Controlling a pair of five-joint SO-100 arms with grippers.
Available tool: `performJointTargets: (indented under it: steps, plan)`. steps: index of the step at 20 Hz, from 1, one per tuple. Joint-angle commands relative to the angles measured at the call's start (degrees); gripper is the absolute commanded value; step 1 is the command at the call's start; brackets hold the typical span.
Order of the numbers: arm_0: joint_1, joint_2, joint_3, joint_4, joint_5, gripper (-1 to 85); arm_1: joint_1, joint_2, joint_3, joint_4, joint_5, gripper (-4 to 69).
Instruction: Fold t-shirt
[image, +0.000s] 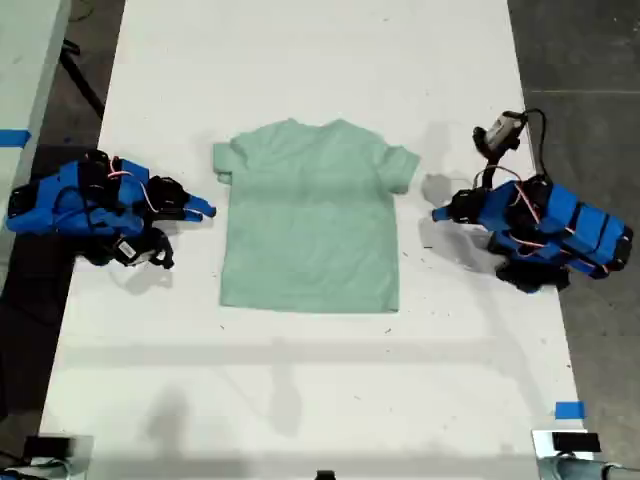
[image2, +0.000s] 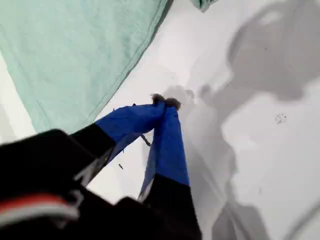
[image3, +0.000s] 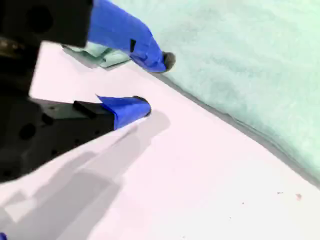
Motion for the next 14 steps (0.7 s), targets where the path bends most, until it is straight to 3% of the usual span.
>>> performJointTargets:
  steps: [1, 12, 14]
  plan:
    - [0.2, 0.3, -0.6, -1.5, -0.4, 0.0, -6.4, 0.4, -0.4, 0.2, 28.6, -0.8]
    - [-0.7, 0.3, -0.6, -0.7, -1.1, 0.3, -6.7, 0.4, -0.4, 0.2, 29.6, -0.8]
    - [-0.8, 0.3, -0.6, 0.4, -3.3, 7.3, -6.2, 0.4, -0.4, 0.2, 29.4, -0.8]
